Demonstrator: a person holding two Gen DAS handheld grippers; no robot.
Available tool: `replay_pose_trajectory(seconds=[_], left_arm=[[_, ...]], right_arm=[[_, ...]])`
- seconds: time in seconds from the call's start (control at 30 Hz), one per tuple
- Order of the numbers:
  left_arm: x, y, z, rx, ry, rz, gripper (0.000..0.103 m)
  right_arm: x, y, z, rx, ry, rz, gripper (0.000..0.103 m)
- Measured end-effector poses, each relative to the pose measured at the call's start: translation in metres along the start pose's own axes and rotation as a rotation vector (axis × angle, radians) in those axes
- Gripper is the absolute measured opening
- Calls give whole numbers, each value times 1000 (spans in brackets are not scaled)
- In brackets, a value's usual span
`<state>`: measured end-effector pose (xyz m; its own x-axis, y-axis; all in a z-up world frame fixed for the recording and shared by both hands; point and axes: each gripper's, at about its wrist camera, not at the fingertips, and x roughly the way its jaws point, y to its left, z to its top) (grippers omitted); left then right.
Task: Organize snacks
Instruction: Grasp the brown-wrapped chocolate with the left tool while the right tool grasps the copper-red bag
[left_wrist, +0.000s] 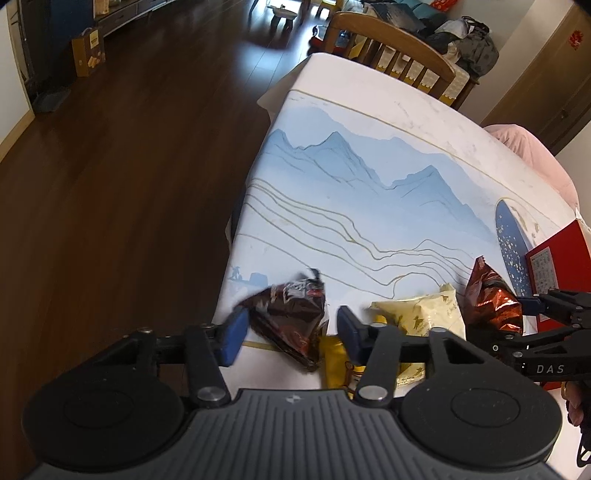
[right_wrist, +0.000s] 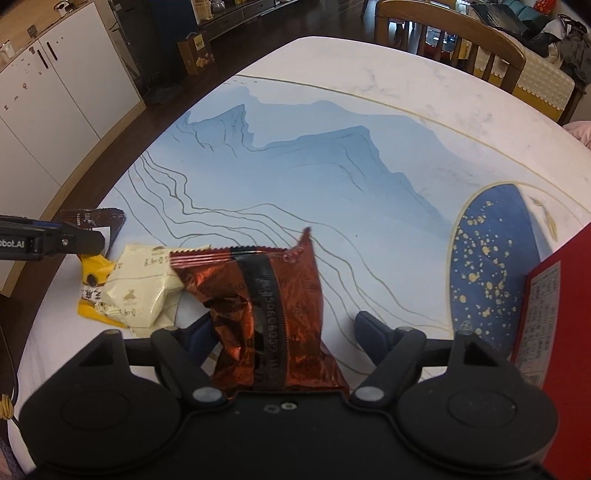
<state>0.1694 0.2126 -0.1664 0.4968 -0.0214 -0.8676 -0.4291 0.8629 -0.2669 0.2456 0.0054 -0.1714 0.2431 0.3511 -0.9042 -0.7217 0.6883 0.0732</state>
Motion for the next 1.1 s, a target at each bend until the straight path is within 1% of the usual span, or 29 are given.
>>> replay_pose_trajectory(seconds=[0.03,0.07,0.13,0.3,0.43,0.57,0.77,0.87,0.97,1.1], left_arm=[[1,0,0,-1,0,5,44],[2,-1,-1,3,0,6,42],[2,-2,-1,8,-1,12,37],[2,-2,-1,-4,-7,20,33],[1,-2,-1,-4,-11,18,29],[-5,-1,-2,-8,-24,13,27],[-17,6,-3,-20,-43,2,26],[-26,7,-5,-16,-59,-2,26],[-37,7,-7,-17,-80,-10,26],[-55,1,-10,-13,-107,-28,26]], right_arm=[[0,1,0,1,-5,2,67],[-1,1,0,2,-9,3,65],[-3,2,-1,7,-18,3,55],[-10,4,-4,26,-41,-16,47],[-21,3,-10,59,-59,-37,46],[-37,3,-16,95,-78,-35,45],[-68,8,-25,119,-124,-32,44],[-82,10,-29,120,-131,-29,44],[-94,11,-34,131,-133,-23,44],[-115,12,-42,133,-159,-28,44]])
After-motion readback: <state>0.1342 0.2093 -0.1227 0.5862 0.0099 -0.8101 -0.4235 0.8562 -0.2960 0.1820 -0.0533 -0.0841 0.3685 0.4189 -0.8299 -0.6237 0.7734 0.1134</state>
